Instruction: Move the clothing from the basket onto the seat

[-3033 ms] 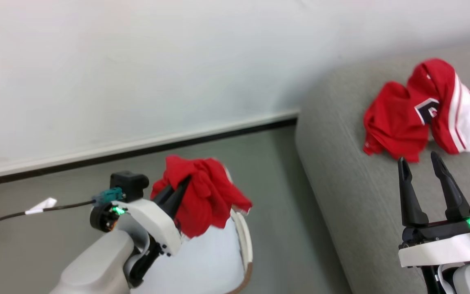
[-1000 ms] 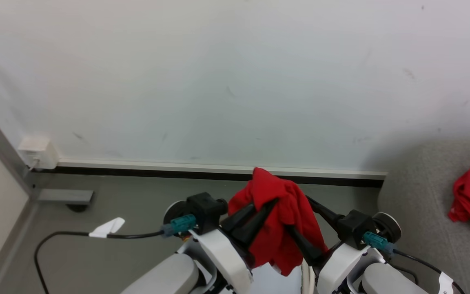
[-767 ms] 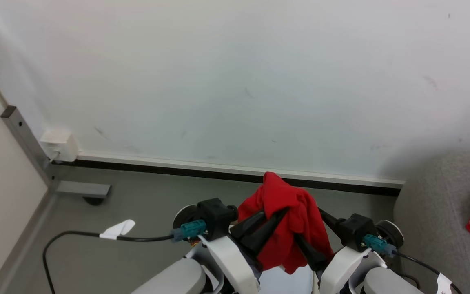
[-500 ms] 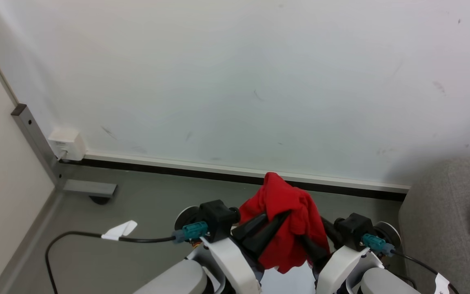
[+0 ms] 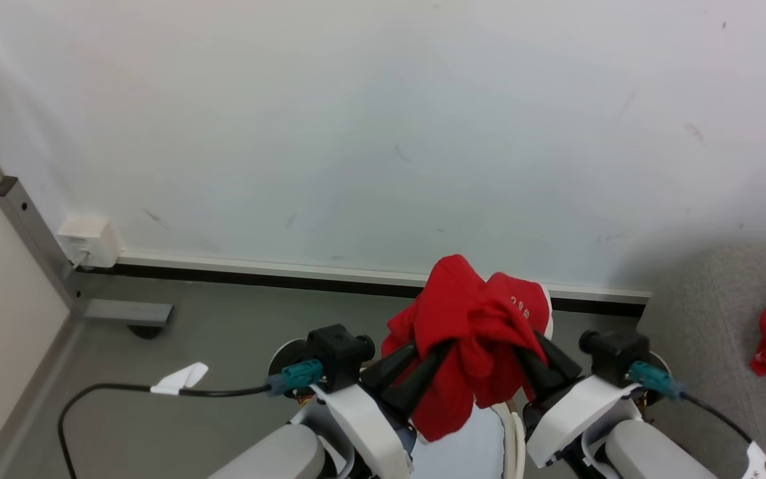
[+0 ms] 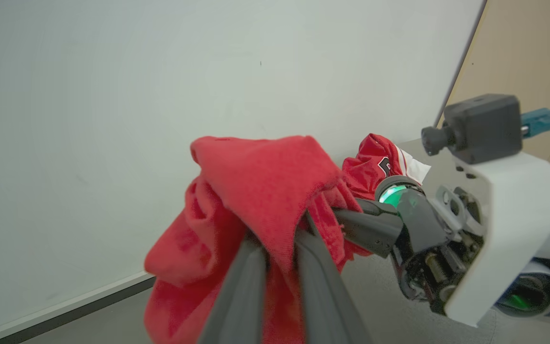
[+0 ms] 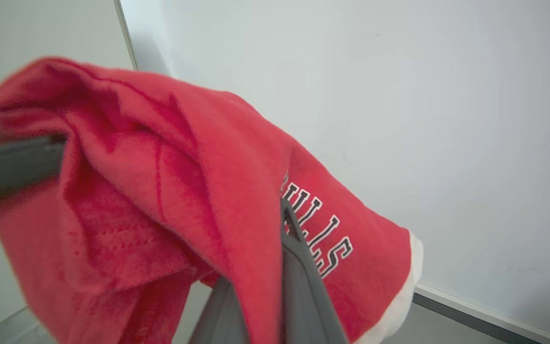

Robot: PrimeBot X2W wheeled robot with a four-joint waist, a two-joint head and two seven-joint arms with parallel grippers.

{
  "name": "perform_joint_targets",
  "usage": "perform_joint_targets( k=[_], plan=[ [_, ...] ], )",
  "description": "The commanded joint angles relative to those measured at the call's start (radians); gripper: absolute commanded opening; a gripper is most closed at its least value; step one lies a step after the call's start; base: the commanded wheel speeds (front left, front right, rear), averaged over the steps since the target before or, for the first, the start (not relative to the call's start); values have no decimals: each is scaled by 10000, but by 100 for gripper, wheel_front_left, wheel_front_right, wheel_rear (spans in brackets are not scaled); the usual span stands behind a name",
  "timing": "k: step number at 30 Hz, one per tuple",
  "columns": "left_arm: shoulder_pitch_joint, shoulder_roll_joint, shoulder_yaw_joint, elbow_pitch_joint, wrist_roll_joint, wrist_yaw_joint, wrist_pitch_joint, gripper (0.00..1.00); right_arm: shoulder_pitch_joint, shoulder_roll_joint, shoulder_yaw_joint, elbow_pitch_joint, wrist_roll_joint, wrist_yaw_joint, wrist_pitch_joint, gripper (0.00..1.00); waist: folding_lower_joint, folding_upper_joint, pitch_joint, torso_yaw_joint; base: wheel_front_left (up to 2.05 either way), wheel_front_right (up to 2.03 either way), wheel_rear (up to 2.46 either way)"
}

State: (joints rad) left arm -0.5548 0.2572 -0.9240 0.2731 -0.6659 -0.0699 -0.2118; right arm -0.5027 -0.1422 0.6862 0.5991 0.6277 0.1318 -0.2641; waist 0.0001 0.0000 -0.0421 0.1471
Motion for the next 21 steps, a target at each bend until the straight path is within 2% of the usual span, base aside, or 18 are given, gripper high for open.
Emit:
perform_joint_targets(
  k=[1, 7, 12, 17, 18, 21],
  plan=[
    [100, -13, -29, -27, -136, 24, -9, 100, 137, -71, -227, -129, 147, -23, -3, 0, -1, 0, 33, -96, 0, 0, 0],
    [198, 15, -64, -3, -156, 73, -31, 100, 319, -98, -1327, -707, 331, -23, -3, 0, -1, 0, 133, -584, 0, 0, 0],
    [234, 35, -38, 32, -153, 128, -111, 100, 401, -304, -1793, -1086, 227, -23, -3, 0, -1, 0, 171, -1051, 0, 0, 0],
    [297, 17, 19, 81, -31, 182, -264, 100, 649, -749, -2359, -1666, 343, -23, -2, 0, -1, 0, 217, -1952, 0, 0, 0],
    [297, 17, 19, 81, -31, 182, -264, 100, 649, -749, -2359, -1666, 343, -23, -2, 0, -1, 0, 217, -1952, 0, 0, 0],
    [362, 101, 156, 82, 136, 211, -400, 100, 793, -1036, -2663, -2110, 257, -24, -2, 0, -1, 0, 340, -2661, 0, 0, 0]
  ],
)
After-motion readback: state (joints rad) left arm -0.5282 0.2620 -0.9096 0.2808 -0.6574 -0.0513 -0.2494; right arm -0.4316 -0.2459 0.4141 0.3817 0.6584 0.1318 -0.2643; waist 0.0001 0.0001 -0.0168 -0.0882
